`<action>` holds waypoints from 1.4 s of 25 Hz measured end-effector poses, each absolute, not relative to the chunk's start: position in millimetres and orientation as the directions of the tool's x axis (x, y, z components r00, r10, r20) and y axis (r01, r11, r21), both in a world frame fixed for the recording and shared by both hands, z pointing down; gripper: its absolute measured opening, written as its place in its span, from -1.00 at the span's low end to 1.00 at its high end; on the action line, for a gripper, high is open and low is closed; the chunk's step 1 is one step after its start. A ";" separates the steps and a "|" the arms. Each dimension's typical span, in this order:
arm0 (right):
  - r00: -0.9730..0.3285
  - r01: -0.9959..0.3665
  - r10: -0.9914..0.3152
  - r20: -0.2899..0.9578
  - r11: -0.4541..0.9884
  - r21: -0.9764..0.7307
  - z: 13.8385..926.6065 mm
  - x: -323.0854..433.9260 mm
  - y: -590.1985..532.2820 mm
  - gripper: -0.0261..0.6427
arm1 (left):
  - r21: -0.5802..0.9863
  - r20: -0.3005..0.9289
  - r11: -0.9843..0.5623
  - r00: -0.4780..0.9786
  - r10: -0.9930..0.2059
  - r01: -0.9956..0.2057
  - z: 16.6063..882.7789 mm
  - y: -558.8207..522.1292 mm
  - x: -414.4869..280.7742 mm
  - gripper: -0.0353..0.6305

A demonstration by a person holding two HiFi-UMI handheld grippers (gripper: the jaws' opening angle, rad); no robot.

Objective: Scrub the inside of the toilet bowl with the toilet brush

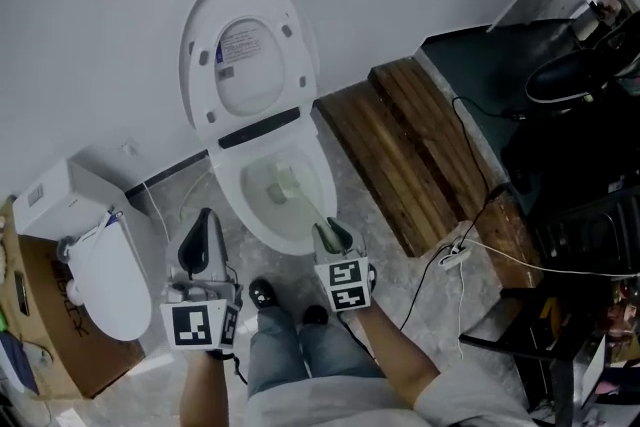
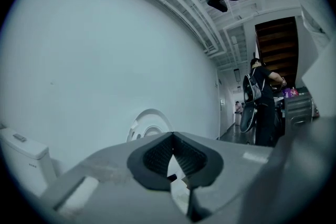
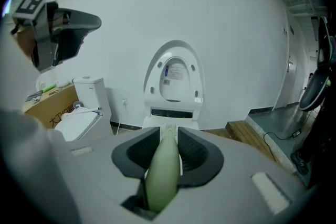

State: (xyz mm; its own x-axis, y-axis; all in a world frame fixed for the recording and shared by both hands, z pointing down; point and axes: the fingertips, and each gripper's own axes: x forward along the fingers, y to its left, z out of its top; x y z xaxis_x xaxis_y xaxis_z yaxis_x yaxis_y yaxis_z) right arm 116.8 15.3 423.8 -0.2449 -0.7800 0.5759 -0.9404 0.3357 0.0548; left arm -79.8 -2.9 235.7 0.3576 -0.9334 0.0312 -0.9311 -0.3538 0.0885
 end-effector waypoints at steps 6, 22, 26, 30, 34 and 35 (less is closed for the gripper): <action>-0.271 -0.933 -0.815 0.513 0.353 0.068 372.6 120.5 30.2 -0.61 | 0.075 0.016 -0.351 0.354 -0.935 -0.933 210.3 24.0 -68.7 -0.88; -0.288 -0.948 -0.894 0.342 0.318 0.033 268.3 140.3 72.1 -0.60 | 0.058 -0.035 -0.347 0.346 -0.938 -0.936 156.1 78.4 -52.8 -0.88; -0.290 -0.950 -0.911 0.294 0.312 0.031 246.6 146.6 82.2 -0.60 | 0.061 -0.045 -0.345 0.343 -0.938 -0.936 145.2 89.7 -46.5 -0.88; -0.292 -0.951 -0.924 0.246 0.308 0.029 227.3 152.4 91.1 -0.60 | 0.047 -0.054 -0.345 0.342 -0.938 -0.938 138.6 100.0 -40.8 -0.88; -0.290 -0.953 -0.935 0.202 0.302 0.030 209.7 159.6 99.2 -0.60 | 0.035 -0.065 -0.343 0.341 -0.938 -0.939 132.9 109.5 -35.3 -0.88; -0.291 -0.953 -0.938 0.190 0.302 0.031 205.4 161.3 100.9 -0.60 | 0.034 -0.068 -0.340 0.338 -0.939 -0.940 132.0 111.5 -34.4 -0.88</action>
State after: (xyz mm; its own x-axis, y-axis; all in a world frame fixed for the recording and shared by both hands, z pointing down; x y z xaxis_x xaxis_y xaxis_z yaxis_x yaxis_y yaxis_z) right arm 161.3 100.9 205.4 -0.2906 -0.9377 0.1904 -0.9529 0.3016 0.0310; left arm -34.4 111.5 132.0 0.3377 -0.9388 -0.0677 -0.9396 -0.3405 0.0340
